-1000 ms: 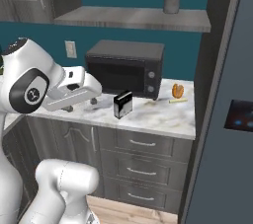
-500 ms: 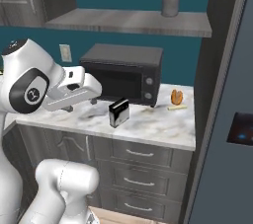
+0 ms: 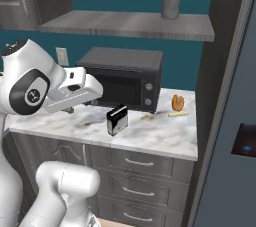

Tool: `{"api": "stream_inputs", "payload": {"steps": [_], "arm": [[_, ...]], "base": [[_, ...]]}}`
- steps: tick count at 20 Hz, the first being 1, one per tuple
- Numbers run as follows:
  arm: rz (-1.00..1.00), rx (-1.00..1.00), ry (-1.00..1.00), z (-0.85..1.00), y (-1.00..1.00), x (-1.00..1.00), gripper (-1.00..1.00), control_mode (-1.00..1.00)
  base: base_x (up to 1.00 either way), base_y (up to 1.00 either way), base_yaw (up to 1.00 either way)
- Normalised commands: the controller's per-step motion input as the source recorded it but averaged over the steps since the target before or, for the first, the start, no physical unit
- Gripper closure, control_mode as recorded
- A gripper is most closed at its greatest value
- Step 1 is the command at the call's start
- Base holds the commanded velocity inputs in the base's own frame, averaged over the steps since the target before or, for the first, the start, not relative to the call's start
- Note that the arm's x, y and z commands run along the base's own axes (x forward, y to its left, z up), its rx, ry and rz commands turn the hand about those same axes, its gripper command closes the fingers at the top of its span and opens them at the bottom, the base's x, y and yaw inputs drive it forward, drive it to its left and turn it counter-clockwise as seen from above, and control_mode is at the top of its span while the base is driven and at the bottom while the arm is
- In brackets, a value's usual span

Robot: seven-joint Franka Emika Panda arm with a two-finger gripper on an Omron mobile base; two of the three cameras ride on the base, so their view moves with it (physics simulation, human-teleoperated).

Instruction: Pick the boxed food and cereal from the counter and place them in the cabinets closest to them.

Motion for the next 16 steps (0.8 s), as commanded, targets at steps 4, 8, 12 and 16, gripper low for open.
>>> {"api": "stream_inputs", "payload": {"steps": [4,8,12,16], "arm": [[0.00,0.00,0.00,0.00,0.00,0.00,-1.00,1.00],[0.00,0.00,0.00,0.00,0.00,0.00,-1.00,1.00],[0.00,0.00,0.00,0.00,0.00,0.00,-1.00,1.00],[0.00,0.00,0.00,0.00,0.00,0.00,-1.00,1.00]], "base": [[0.34,0.00,-0.02],[0.25,0.00,-0.01],[0.00,0.00,0.00],[0.00,0.08,0.00]]}}
